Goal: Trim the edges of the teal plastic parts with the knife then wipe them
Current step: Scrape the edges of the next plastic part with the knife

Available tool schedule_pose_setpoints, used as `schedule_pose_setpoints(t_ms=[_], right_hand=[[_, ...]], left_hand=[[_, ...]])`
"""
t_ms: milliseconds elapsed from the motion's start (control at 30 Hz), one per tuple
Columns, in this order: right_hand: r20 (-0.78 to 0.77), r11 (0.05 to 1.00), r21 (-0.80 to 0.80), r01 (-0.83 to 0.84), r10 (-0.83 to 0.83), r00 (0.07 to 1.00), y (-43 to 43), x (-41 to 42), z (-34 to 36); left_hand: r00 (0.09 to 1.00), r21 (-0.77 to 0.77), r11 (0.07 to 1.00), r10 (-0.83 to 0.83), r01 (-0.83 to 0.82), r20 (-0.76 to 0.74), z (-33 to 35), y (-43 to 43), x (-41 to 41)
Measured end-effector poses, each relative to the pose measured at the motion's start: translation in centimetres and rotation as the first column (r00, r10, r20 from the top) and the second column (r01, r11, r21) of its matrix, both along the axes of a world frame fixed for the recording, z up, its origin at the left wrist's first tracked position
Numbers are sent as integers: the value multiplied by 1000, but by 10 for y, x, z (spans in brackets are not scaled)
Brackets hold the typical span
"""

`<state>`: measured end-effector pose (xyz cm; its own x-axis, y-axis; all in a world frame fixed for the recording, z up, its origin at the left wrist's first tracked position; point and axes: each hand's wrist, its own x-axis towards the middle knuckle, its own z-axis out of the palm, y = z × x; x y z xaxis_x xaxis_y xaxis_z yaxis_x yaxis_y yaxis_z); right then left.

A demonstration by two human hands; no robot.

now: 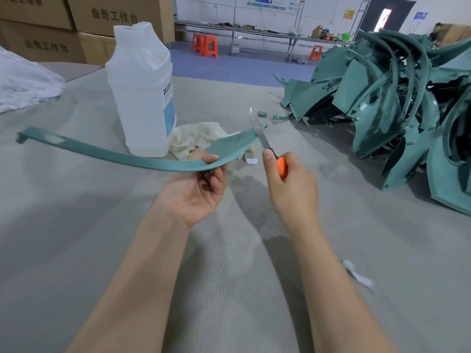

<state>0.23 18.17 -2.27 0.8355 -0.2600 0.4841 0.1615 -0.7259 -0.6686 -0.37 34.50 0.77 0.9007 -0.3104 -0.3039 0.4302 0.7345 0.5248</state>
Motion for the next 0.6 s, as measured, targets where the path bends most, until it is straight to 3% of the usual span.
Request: schedule_pose_setpoints(t_ms=[167, 267, 433, 600], right_hand=[[-43, 994, 38, 102, -100, 994, -12, 6, 2], [2, 997, 78, 21, -21, 1000, -15, 2, 2], [76, 972, 46, -231, 227, 971, -1, -15, 2], [34, 939, -42, -342, 344, 938, 14, -21, -1]], left_hand=[[999, 94, 995, -40, 39, 5, 0, 5, 2], [1000, 129, 992, 17, -18, 12, -3, 5, 6], [996, 3, 996, 84, -84, 16, -6, 6, 8], [989, -182, 975, 139, -127, 54, -9, 4, 6]])
